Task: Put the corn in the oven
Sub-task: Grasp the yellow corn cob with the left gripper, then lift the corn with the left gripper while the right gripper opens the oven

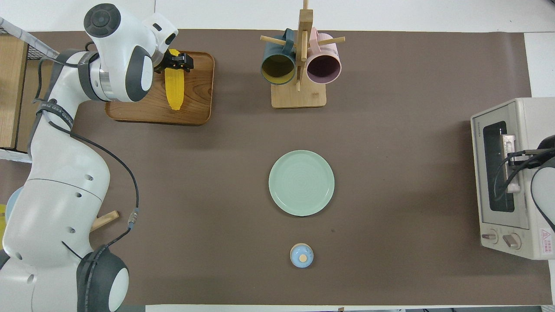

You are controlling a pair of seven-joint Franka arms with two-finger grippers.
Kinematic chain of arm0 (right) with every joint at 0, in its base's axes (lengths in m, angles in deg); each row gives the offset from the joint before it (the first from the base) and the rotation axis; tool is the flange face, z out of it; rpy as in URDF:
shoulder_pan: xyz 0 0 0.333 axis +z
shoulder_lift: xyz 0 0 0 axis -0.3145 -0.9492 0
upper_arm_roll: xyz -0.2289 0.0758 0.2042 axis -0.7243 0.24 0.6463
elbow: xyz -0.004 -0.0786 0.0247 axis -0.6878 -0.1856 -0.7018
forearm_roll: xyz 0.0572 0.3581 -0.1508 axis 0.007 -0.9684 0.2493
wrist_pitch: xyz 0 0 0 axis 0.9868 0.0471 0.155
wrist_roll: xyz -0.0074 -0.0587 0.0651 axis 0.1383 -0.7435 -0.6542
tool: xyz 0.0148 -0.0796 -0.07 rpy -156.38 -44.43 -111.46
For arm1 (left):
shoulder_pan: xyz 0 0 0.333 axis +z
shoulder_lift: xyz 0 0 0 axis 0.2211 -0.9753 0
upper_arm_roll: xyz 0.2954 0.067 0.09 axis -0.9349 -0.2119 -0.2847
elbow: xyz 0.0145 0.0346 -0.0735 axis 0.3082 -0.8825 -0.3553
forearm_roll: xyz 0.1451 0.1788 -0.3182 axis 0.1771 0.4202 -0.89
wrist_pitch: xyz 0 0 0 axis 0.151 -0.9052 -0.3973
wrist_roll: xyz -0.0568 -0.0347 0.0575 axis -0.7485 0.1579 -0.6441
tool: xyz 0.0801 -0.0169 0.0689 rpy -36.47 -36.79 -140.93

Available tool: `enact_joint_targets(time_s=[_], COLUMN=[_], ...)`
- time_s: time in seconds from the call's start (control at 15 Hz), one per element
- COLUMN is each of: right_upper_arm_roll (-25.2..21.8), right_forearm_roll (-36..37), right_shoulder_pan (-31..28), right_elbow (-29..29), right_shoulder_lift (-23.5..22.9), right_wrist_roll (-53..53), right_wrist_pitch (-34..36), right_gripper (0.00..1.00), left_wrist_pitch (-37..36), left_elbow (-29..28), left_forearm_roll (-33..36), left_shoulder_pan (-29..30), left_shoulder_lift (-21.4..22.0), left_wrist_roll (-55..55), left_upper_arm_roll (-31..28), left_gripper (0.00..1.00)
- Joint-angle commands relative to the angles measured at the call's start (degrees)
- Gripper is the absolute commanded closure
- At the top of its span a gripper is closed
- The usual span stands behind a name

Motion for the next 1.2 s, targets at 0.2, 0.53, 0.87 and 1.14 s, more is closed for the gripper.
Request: enact_joint_targets(time_s=[0.2,0.53,0.87,1.14], right_upper_arm_roll=[0.5,0.6,0.6,0.6], right_forearm_roll=[-3.5,-5.0,-5.5,-8.2], right_shoulder_pan=[-0.8,0.1,2.5,4.2], right_elbow=[-2.1,-2.2,-2.4,-3.6], right_shoulder_lift=[0.3,0.3,-1.1,-3.1], right_wrist_roll=[0.1,0.5,3.8,5.0], right_wrist_pitch=[-1.0,-1.0,-2.4,-5.8], right_gripper=[1.00,1.00,1.00,1.00], left_wrist_pitch=[0.1,-4.4,-9.2,-8.3], left_elbow=[-0.7,-2.5,-19.7,-37.5], left_forearm_roll=[0.3,0.1,-0.1,-0.1], left_shoulder_pan=[-0.4,-1.0,-6.4,-16.4], left_shoulder_lift=[0.6,6.7,24.4,37.6], left_wrist_roll=[0.8,7.5,12.0,20.6], left_upper_arm_roll=[-1.1,-0.9,-0.7,-0.7], left_gripper=[1.00,1.00,1.00,1.00])
